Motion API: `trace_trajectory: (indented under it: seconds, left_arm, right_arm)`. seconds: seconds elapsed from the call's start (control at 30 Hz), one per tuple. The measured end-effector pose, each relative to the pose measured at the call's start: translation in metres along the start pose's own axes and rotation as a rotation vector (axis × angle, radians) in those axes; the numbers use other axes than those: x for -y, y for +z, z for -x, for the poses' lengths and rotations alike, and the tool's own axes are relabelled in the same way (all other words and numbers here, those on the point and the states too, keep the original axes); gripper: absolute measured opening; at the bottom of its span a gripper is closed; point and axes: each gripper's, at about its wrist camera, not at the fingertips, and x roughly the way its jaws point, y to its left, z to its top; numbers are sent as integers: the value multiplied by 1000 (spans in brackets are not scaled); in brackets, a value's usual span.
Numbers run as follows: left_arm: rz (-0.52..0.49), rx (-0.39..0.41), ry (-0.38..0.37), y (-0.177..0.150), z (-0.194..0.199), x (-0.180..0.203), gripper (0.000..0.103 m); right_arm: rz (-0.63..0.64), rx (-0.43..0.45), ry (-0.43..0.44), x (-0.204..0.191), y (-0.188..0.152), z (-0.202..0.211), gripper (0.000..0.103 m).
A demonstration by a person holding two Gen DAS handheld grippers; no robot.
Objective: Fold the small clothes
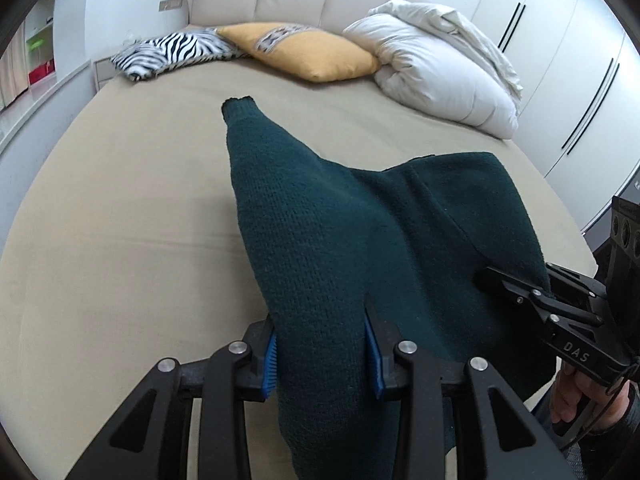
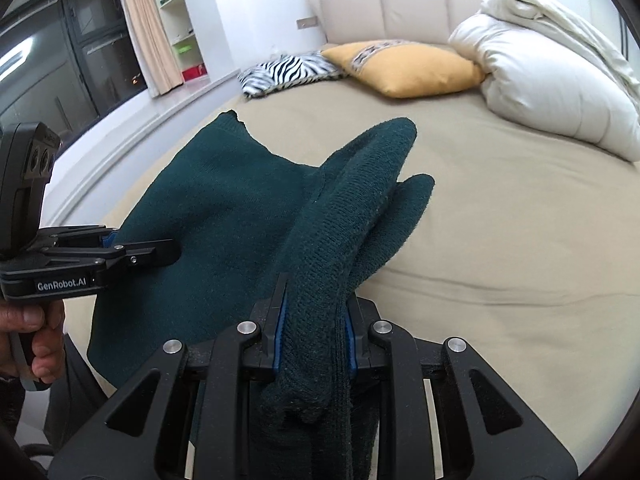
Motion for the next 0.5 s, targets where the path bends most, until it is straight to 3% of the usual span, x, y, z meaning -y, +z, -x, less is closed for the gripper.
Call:
trace_trajectory:
  seconds: [0.13, 0.27, 0.4, 0.5]
  left_arm:
    - [12, -83, 11, -15, -37, -18, 41]
    - [47, -72, -14, -27, -49, -31, 46]
    - [3, -71, 37, -28, -54, -25, 49]
    - [35, -71, 12, -28, -61, -32, 51]
  right_arm:
    - [-28, -57, 4, 1, -7, -38, 20]
    - [-137, -147, 25, 32, -24, -80, 21]
    - [-159, -159, 29, 40, -33, -95, 23]
    - [-157, -163, 16, 35, -37, -97, 23]
